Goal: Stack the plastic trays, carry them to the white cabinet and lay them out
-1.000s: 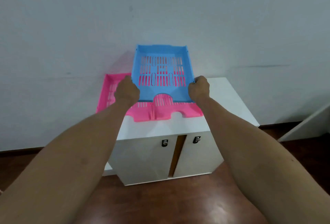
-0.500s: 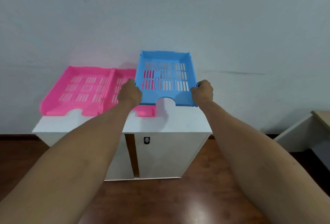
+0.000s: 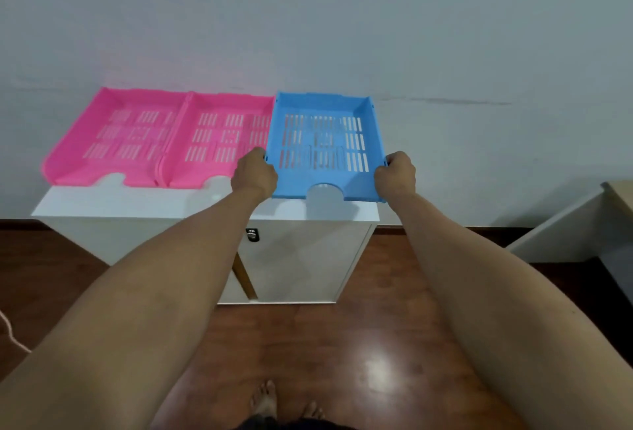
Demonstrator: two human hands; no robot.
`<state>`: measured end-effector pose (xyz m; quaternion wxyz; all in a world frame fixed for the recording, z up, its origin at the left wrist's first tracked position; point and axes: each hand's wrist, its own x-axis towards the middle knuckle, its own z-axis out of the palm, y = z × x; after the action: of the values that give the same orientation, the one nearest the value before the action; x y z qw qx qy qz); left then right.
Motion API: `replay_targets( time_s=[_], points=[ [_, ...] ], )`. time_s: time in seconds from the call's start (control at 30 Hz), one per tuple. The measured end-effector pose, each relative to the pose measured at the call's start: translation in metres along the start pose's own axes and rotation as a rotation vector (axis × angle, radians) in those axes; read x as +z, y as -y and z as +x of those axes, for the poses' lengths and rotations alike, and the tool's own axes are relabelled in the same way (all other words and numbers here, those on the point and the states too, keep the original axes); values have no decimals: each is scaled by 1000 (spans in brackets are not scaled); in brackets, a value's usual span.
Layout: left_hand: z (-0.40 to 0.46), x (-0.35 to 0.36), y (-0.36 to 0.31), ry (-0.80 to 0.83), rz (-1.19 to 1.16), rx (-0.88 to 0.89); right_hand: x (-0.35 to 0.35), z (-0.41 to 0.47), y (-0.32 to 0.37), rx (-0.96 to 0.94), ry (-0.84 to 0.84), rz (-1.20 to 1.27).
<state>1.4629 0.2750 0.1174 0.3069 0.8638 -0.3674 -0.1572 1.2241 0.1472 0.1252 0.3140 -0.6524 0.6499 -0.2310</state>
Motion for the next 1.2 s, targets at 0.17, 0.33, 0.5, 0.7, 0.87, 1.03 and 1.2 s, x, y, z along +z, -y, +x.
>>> replay_targets(
  time_s=[0.17,0.33,0.5,0.7,0.87,1.03,1.2],
  points=[
    [-2,18,17,14,8,-9,13,2,-18,27,27,3],
    [-1,35,34,52,-24,-1,28,5,-34,43,53,-23],
    [6,44,47,49,57,-42,39,16,-49,39,69,-15],
    [29,52,50,4,88,-84,53,34,-48,0,64,3],
    [53,53,41,-14,117,-83,60,56,-37,-1,62,-11],
    [72,55,37,-22,115,-91,63,74,-29,-3,73,-28],
    [84,56,34,-9,71,-105,67,85,-23,9,78,-11]
  ],
)
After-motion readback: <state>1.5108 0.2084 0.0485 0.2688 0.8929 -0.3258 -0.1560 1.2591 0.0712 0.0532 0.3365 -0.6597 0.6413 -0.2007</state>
